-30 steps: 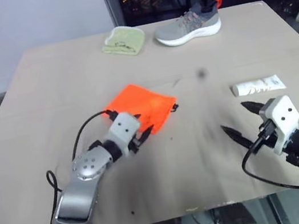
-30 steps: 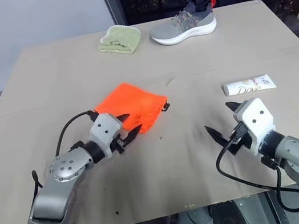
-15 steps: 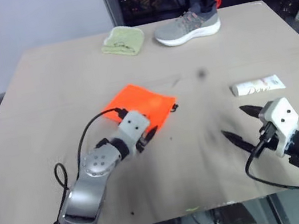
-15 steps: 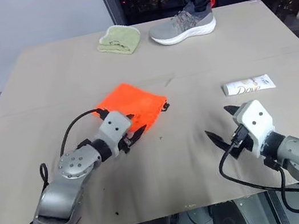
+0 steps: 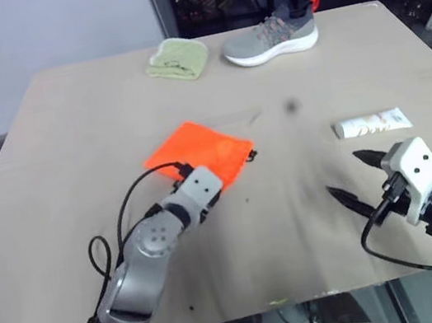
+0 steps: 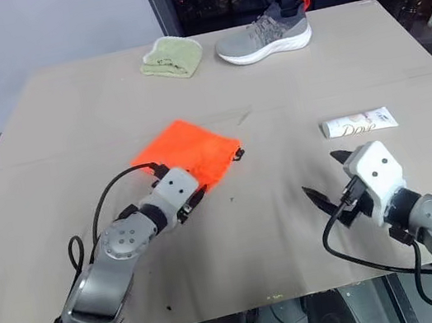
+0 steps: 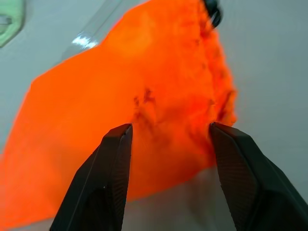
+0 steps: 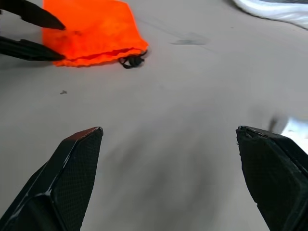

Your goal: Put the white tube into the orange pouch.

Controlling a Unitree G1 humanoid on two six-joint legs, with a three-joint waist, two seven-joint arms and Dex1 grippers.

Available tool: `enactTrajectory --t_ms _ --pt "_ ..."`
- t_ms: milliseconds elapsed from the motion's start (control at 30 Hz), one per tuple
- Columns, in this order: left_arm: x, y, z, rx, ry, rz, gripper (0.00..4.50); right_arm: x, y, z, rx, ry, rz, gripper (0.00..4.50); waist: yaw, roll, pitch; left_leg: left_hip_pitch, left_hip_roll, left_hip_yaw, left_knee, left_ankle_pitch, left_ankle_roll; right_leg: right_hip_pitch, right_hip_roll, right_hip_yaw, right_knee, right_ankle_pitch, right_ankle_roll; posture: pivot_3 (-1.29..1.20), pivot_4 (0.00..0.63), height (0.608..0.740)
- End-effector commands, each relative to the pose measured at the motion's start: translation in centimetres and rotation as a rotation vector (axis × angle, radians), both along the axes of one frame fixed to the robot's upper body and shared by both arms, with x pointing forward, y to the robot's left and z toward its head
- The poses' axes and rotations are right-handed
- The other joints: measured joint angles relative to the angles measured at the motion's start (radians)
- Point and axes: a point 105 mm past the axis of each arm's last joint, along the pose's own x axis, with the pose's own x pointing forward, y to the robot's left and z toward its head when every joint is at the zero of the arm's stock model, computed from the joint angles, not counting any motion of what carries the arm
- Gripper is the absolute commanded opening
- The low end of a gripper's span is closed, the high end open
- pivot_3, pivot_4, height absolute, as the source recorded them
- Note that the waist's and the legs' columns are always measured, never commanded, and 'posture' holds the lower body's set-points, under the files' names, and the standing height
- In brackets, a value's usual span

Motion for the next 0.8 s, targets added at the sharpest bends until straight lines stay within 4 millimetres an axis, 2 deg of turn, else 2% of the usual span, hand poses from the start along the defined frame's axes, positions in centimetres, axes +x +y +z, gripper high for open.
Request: enactTrajectory --t_ms 33,233,400,500,600,733,800 --pt "-0.4 -0.3 0.9 -0.054 -0.039 -0.005 2.62 -0.5 0.2 1.1 -0.011 -0.042 0.012 4.5 0.0 0.0 0.0 0.0 0.0 0.0 0.0 0.0 0.0 0.0 0.0 0.0 0.0 0.0 0.0 0.0 0.15 0.74" --pt "0.5 0.9 -0.1 -0.109 0.055 0.06 2.62 -0.4 0.4 0.9 -0.009 -0.038 0.016 4.5 0.003 0.0 0.0 0.0 0.0 0.0 0.0 0.0 0.0 0.0 0.0 -0.001 0.0 0.0 0.0 0.0 0.15 0.74" --pt "2.1 0.4 -1.1 -0.134 0.11 0.086 2.62 -0.2 0.5 1.0 -0.004 -0.044 0.015 4.5 0.003 0.0 0.0 0.001 0.0 0.0 0.001 0.0 0.0 0.001 0.0 -0.002 0.001 0.0 0.0 0.0 0.15 0.74" --pt "2.5 -0.5 -1.2 -0.125 0.105 0.04 2.62 -0.3 0.6 1.0 -0.004 -0.045 0.012 4.5 0.004 -0.001 -0.001 0.001 -0.001 0.0 0.001 0.0 0.0 0.001 0.0 -0.002 0.001 0.0 0.001 0.0 0.15 0.74" --pt "2.1 -0.4 -1.5 -0.122 0.132 0.007 1.86 -0.4 0.4 1.0 -0.002 -0.05 -0.004 4.5 0.004 -0.001 -0.001 0.001 -0.001 0.0 0.001 0.0 0.0 0.001 0.0 -0.002 0.001 0.0 0.001 0.0 0.15 0.74" --pt "1.8 1.4 -0.6 -0.162 0.114 -0.055 0.22 -0.6 0.5 0.9 0.004 -0.049 -0.014 4.5 -0.001 -0.001 -0.001 0.001 0.0 0.0 0.001 0.0 0.0 0.001 -0.001 0.0 0.001 0.0 0.001 0.0 0.15 0.74" --pt "1.9 2.8 0.4 -0.166 0.083 -0.11 0.08 -0.6 0.6 0.9 0.011 -0.05 -0.016 4.5 -0.003 -0.001 -0.001 0.001 0.001 0.0 0.001 0.0 0.0 0.0 -0.001 0.0 0.001 0.0 0.001 0.0 0.15 0.74"
